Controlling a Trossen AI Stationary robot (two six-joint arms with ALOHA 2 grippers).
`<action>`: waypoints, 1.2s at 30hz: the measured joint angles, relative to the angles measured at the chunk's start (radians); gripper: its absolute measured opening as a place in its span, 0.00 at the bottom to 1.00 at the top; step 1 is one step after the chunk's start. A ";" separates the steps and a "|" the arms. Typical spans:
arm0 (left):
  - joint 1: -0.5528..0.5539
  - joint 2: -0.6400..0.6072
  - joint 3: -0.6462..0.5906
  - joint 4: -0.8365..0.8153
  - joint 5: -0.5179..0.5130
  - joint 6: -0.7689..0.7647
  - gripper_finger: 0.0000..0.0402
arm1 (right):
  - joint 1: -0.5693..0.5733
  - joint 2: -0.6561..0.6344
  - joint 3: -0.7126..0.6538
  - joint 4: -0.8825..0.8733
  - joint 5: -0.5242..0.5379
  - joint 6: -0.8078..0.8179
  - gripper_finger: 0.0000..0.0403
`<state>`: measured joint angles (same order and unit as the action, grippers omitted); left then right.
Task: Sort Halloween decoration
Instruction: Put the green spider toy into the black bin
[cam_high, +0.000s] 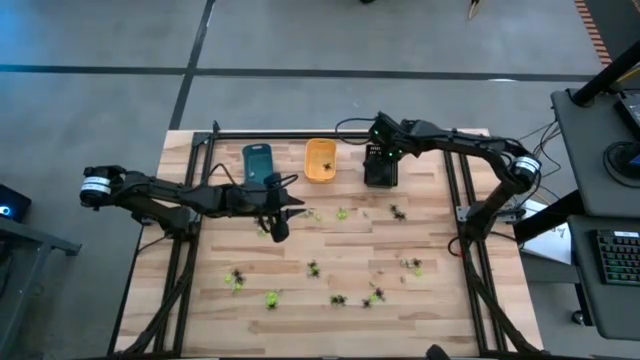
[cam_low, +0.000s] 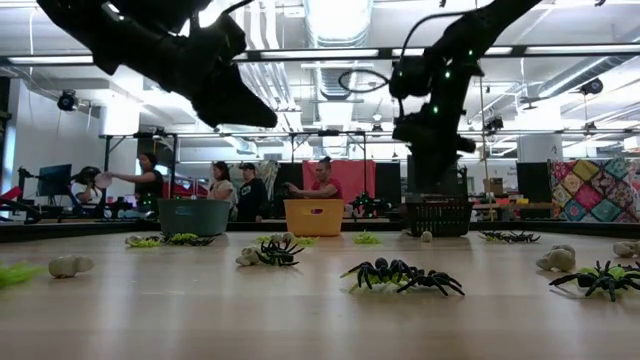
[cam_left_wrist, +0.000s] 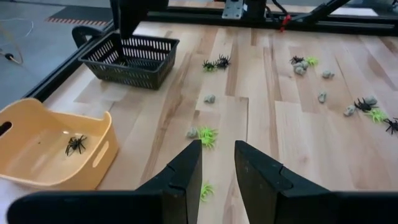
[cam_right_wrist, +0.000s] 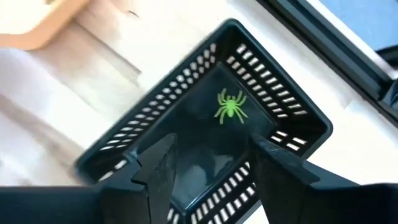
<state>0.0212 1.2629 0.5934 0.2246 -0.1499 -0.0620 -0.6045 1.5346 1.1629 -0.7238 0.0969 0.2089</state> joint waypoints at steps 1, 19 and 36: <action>0.000 0.000 0.000 -0.009 0.000 0.000 0.19 | 0.009 -0.014 0.000 -0.001 0.000 0.000 0.45; -0.003 0.000 -0.001 -0.199 0.020 0.199 0.25 | 0.279 -0.309 -0.089 0.008 -0.001 -0.044 0.45; 0.127 0.047 -0.001 -0.174 0.105 0.329 0.35 | 0.312 -0.494 -0.316 0.240 0.000 -0.042 0.44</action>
<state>0.1484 1.3098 0.5926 0.0501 -0.0454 0.2668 -0.2928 1.0409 0.8474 -0.4842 0.0967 0.1665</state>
